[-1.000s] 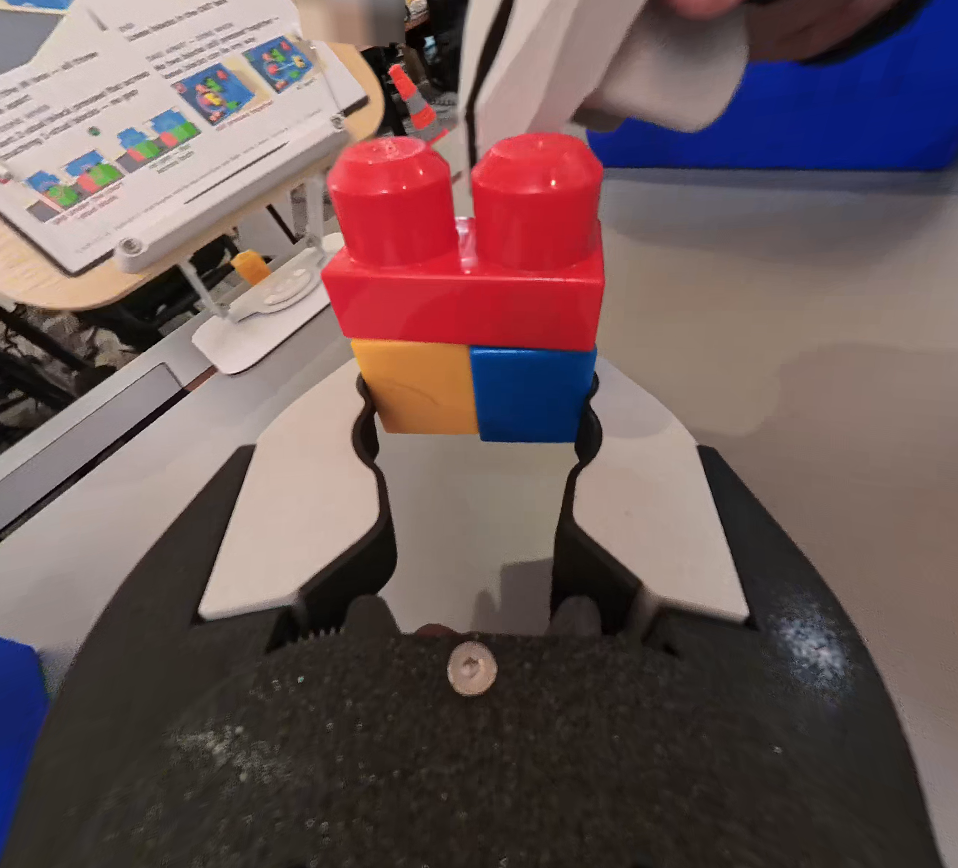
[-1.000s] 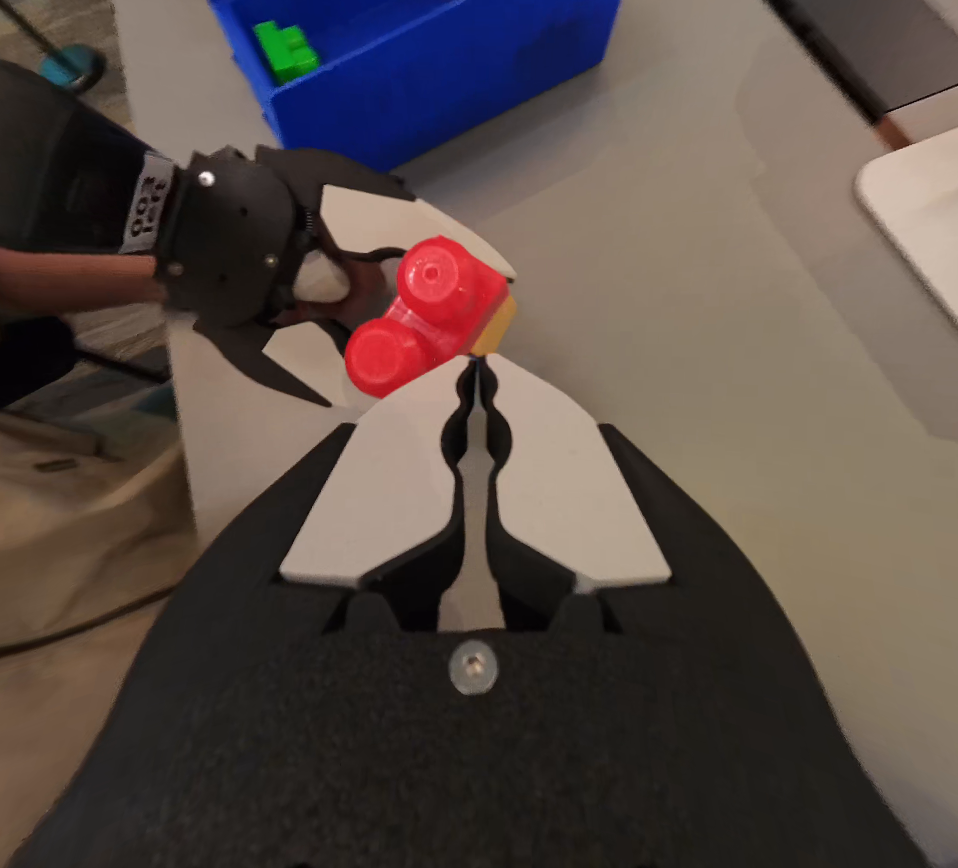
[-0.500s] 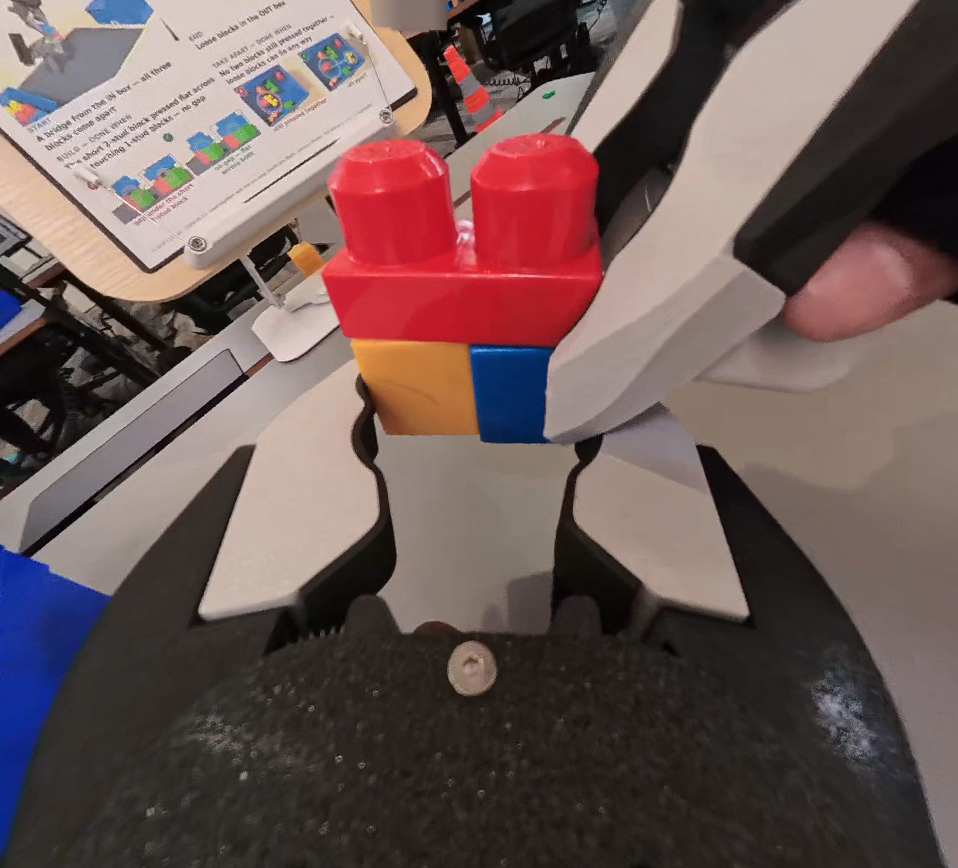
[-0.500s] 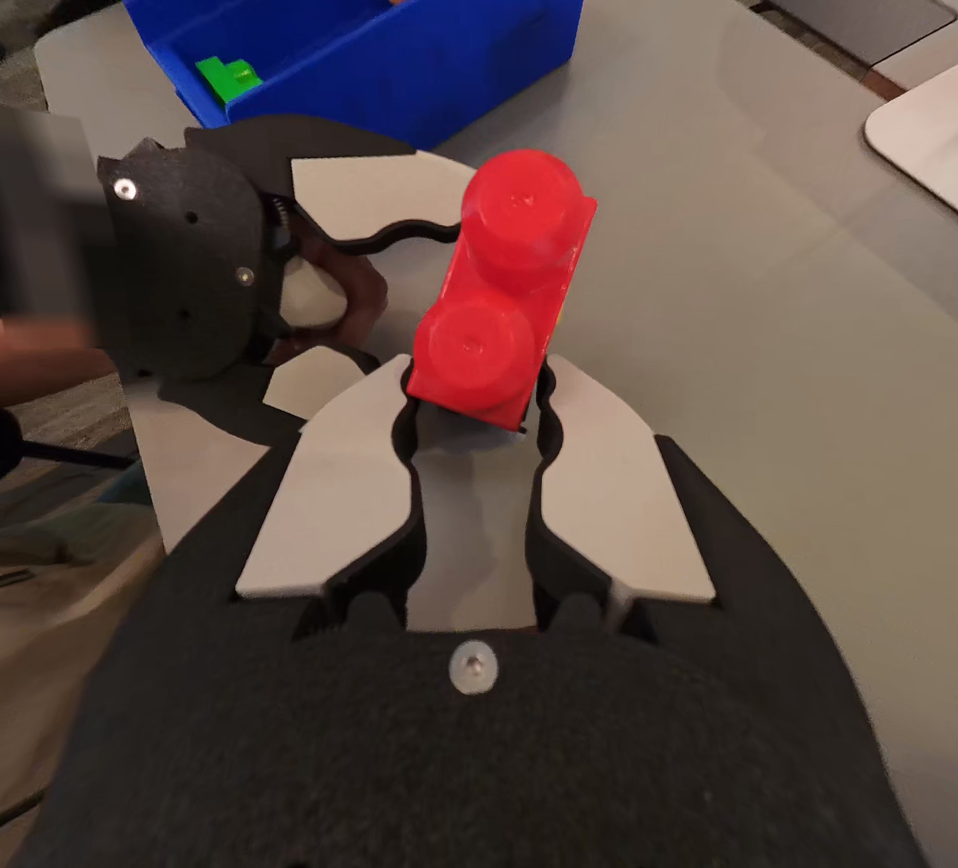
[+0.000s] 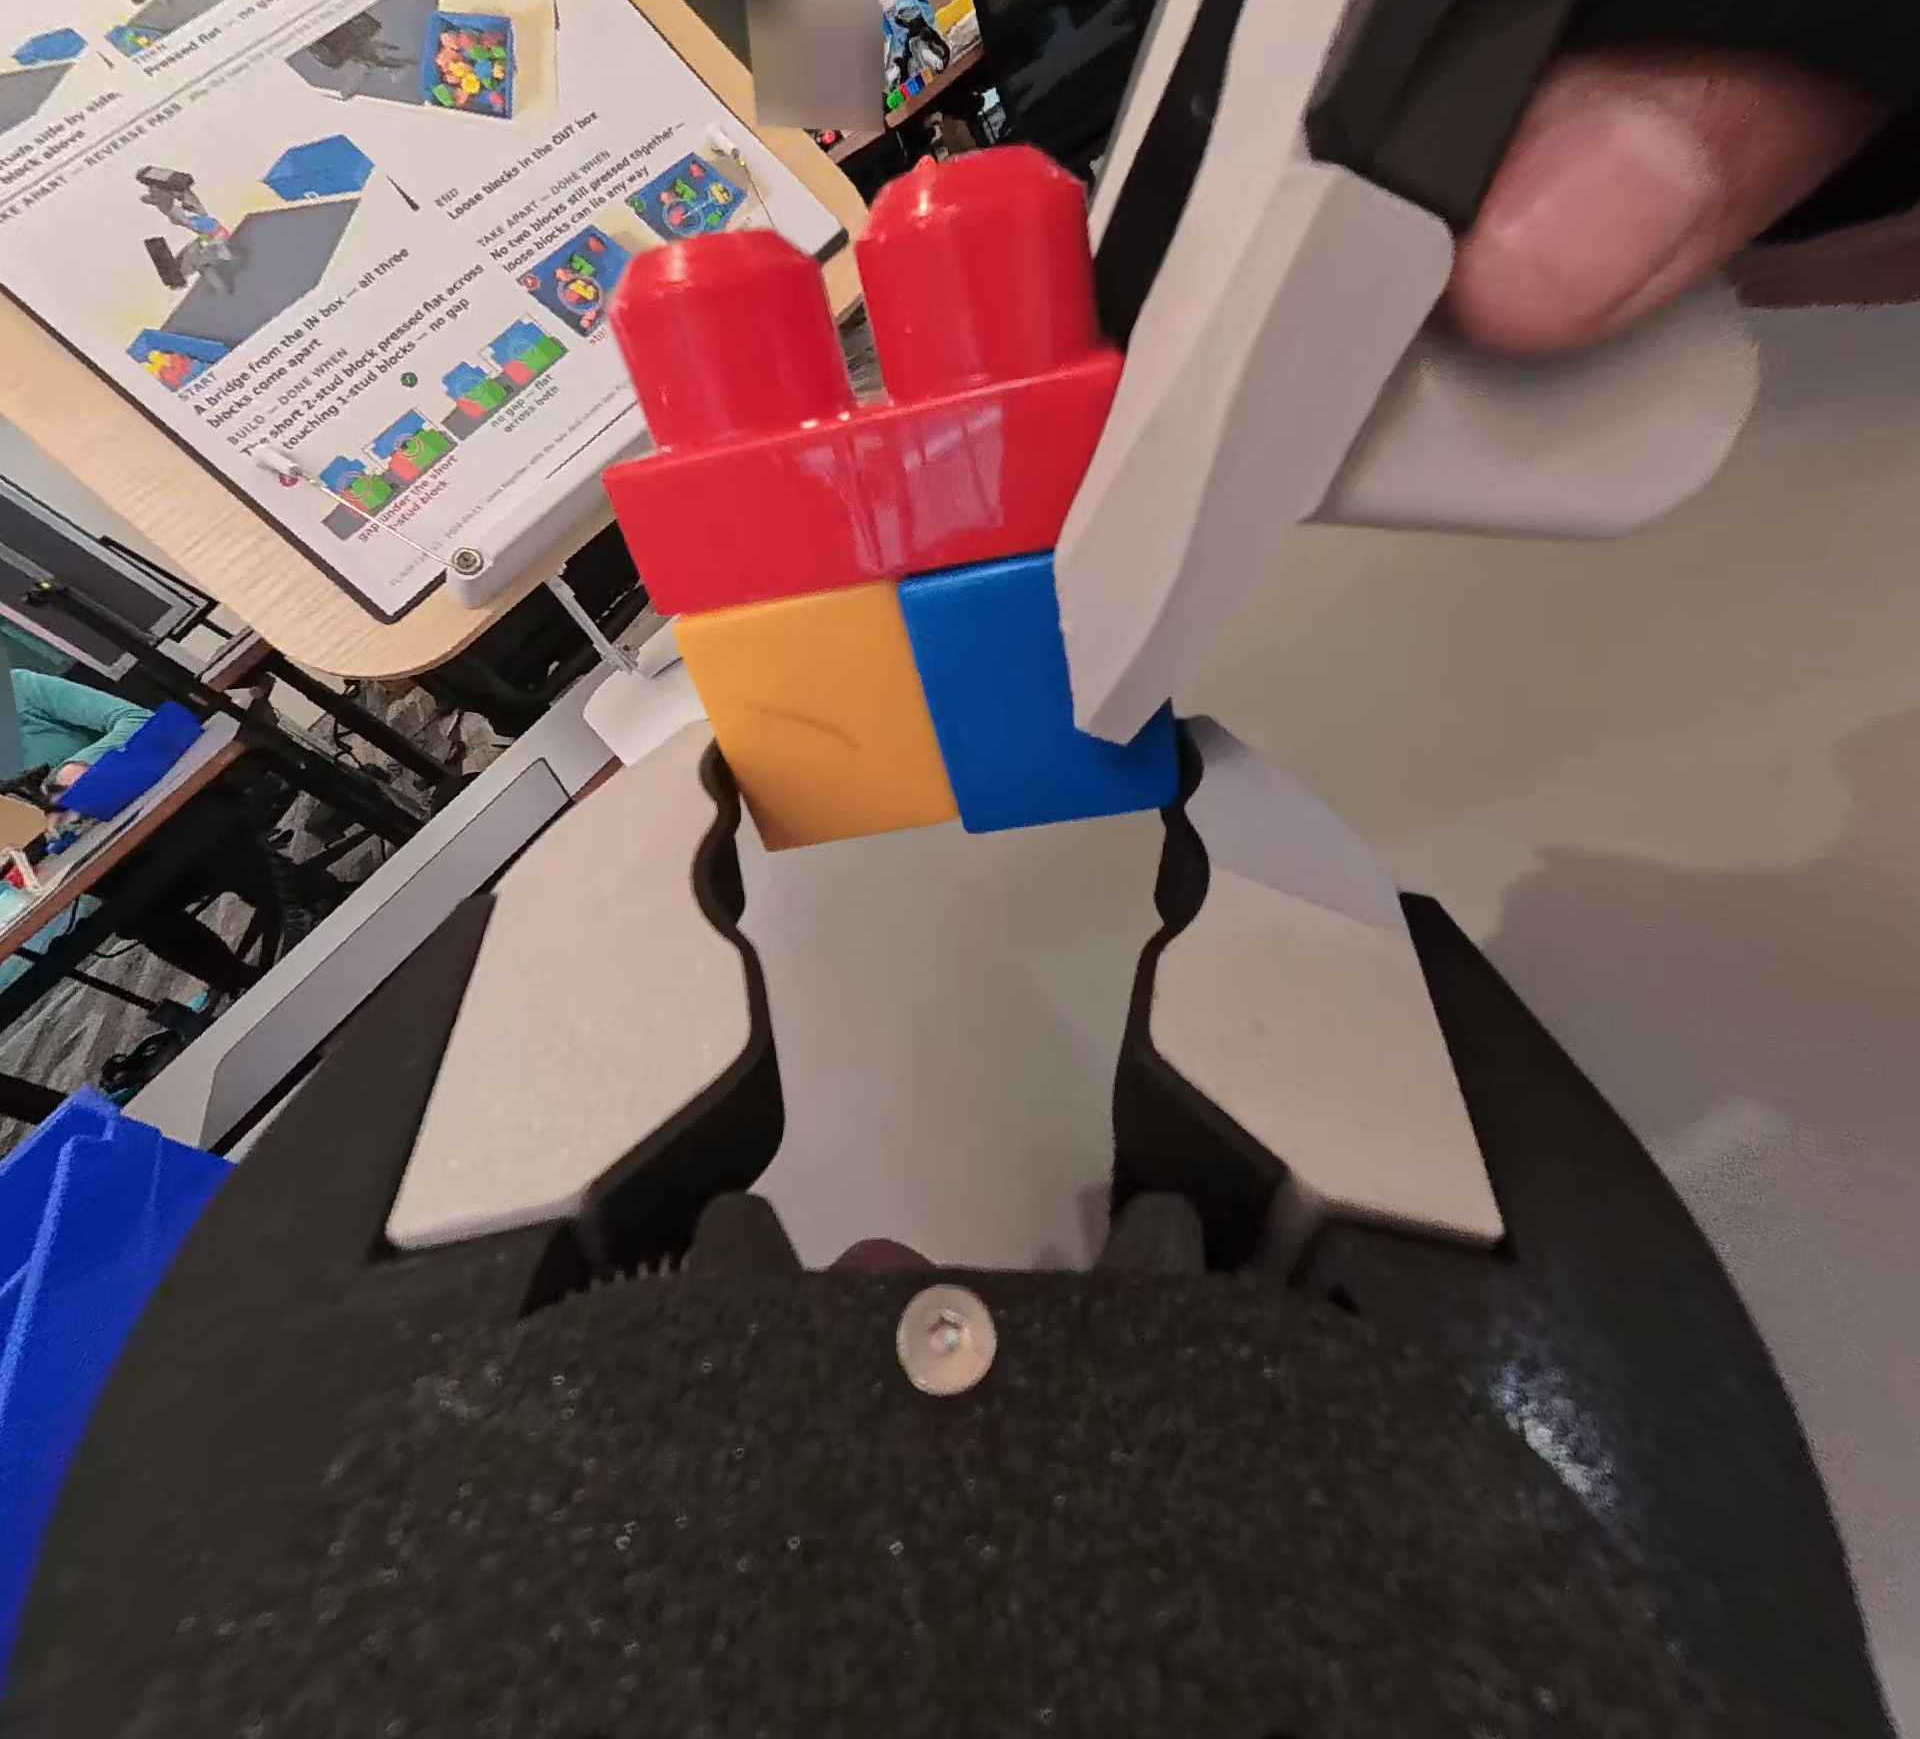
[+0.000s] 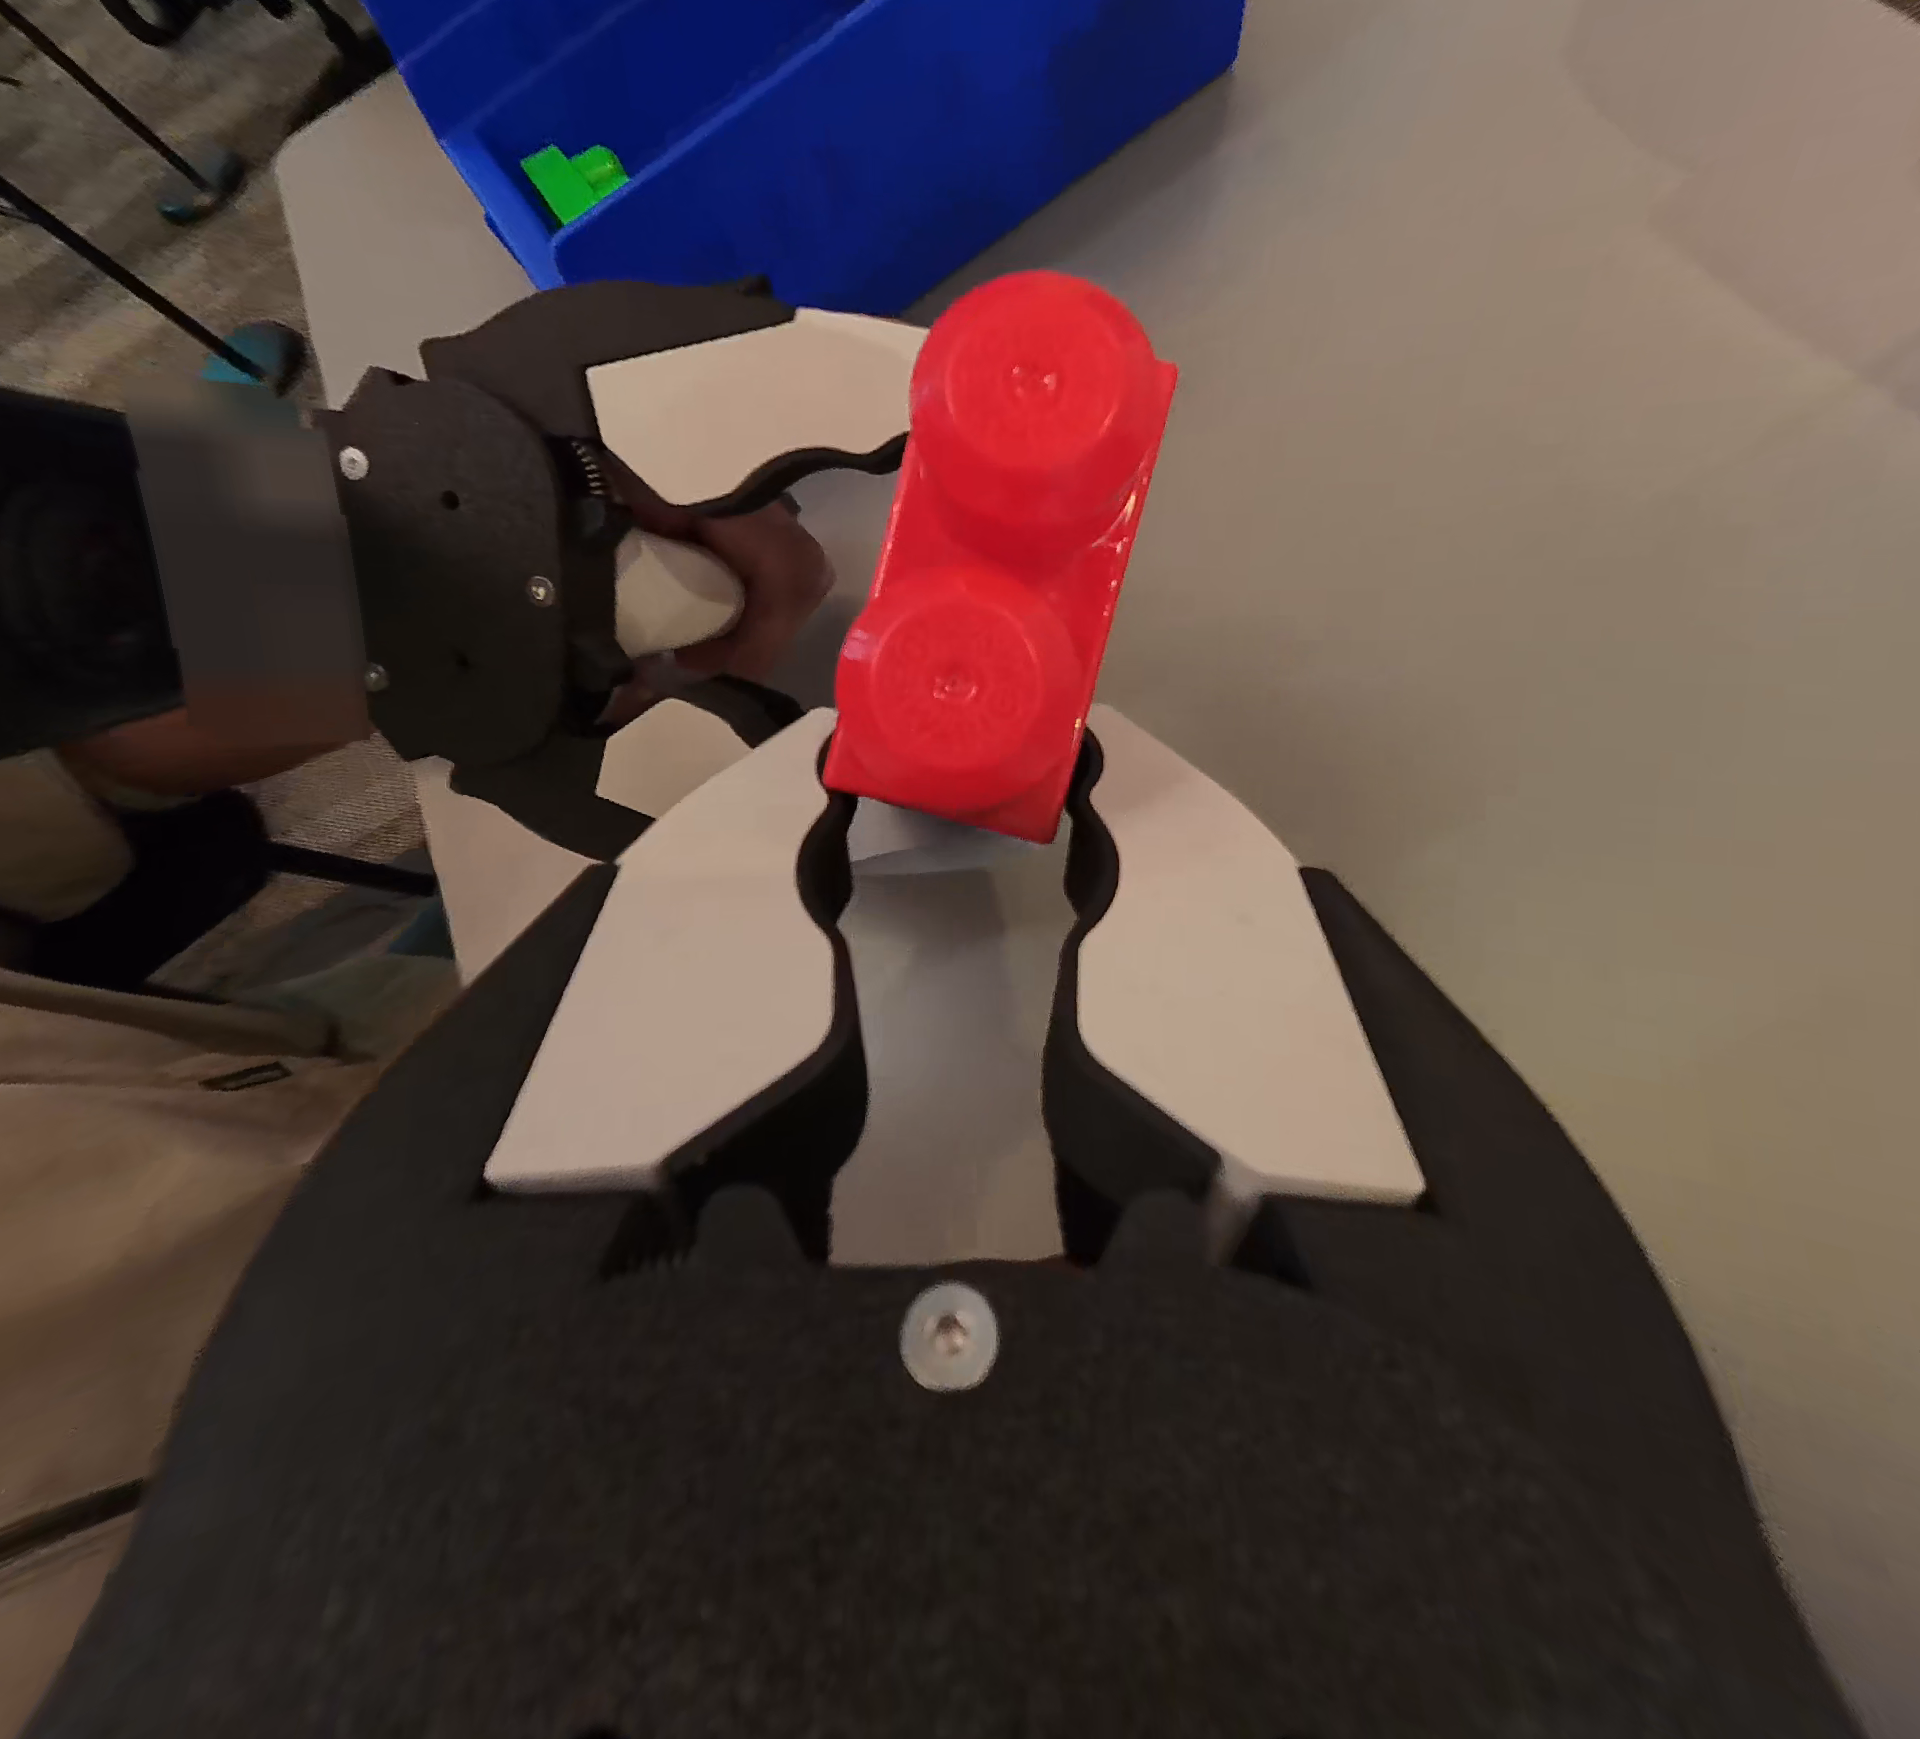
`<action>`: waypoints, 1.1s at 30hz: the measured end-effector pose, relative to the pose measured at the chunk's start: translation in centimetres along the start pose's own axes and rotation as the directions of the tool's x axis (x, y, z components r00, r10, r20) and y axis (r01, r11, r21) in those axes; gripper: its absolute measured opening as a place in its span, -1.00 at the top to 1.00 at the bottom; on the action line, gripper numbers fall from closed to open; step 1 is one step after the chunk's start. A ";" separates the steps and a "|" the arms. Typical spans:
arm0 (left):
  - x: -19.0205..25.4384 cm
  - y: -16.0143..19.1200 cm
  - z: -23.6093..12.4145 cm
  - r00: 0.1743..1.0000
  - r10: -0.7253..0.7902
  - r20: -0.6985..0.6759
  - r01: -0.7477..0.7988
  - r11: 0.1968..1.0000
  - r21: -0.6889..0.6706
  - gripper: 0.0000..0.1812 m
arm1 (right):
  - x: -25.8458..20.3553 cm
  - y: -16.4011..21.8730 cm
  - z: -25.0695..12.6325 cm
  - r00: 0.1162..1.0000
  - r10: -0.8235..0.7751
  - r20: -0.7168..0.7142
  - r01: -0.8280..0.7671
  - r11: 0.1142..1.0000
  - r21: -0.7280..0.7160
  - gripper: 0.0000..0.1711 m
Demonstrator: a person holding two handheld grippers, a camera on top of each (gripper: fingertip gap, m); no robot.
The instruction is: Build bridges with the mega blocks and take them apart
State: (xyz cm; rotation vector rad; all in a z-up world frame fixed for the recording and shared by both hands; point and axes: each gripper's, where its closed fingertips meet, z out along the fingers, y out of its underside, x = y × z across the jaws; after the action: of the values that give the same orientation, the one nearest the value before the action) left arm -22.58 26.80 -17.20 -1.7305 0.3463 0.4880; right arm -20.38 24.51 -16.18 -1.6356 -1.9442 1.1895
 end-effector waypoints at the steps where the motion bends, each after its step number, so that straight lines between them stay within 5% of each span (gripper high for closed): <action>1: 0.0 0.0 0.0 1.000 0.001 -0.001 -0.001 1.000 -0.003 0.14 | 0.0 0.0 0.0 1.000 0.019 0.018 -0.019 1.000 0.001 0.55; 13: 0.3 -0.4 -0.1 0.999 -0.011 -0.039 0.011 1.000 0.006 0.16 | 0.2 0.2 -0.5 1.000 -0.019 -0.009 0.019 1.000 -0.016 0.51; 18: 0.0 -0.8 -0.1 1.000 -0.030 -0.005 0.030 0.999 0.010 0.16 | 1.0 -1.0 -1.2 0.994 0.035 -0.103 -0.023 0.994 0.110 0.25; 24: 0.4 -1.9 -0.3 0.994 -0.108 0.001 0.108 0.993 0.039 0.16 | 0.1 -2.2 -1.5 0.978 0.018 -0.206 0.035 0.967 0.252 0.50; 33: 0.9 -2.7 -0.5 0.998 -0.054 0.038 0.051 0.996 0.067 0.15 | -0.1 -1.9 -1.8 0.987 0.055 -0.151 -0.012 0.962 0.271 0.51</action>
State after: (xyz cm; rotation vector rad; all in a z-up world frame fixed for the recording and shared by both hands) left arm -20.43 26.89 -15.26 -1.6593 0.2846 0.4673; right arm -20.29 25.13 -13.60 -1.5723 -1.5871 1.2359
